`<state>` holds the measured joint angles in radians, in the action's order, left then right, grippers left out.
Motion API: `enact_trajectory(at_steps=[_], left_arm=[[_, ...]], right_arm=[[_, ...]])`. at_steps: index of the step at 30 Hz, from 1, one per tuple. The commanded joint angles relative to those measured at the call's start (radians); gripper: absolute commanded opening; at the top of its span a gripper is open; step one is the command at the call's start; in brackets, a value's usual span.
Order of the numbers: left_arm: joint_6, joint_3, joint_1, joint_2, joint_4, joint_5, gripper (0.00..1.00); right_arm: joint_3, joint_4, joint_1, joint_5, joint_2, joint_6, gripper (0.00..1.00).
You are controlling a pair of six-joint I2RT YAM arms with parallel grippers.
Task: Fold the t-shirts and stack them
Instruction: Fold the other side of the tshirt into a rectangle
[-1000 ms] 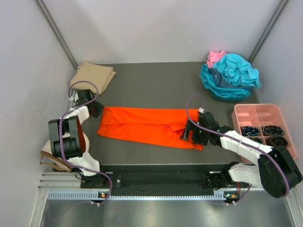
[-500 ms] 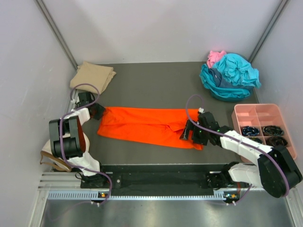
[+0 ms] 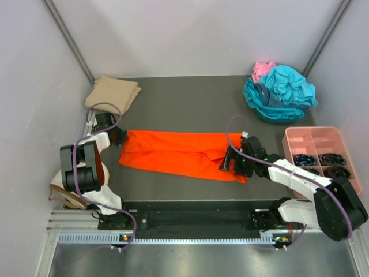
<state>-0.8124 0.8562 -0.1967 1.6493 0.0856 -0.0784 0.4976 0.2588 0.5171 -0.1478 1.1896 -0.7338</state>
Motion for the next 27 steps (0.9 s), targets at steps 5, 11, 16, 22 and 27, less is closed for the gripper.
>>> enact_trajectory(at_steps=[5,11,16,22,27], left_arm=[[-0.001,0.026,0.0,0.007,-0.029,0.026,0.0],[0.012,0.086,-0.001,0.014,0.0,0.069,0.0],[0.015,0.132,-0.004,0.046,0.005,0.114,0.0],[0.015,0.168,-0.004,0.096,-0.004,0.111,0.0],[0.015,0.182,-0.006,0.135,-0.017,0.104,0.0]], right_arm=[[-0.054,0.043,0.009,0.036,0.056,0.022,0.89],[-0.053,0.043,0.009,0.034,0.056,0.024,0.89],[-0.05,0.046,0.009,0.036,0.057,0.027,0.89],[-0.047,0.048,0.008,0.037,0.059,0.028,0.89],[-0.044,0.046,0.009,0.036,0.064,0.031,0.89]])
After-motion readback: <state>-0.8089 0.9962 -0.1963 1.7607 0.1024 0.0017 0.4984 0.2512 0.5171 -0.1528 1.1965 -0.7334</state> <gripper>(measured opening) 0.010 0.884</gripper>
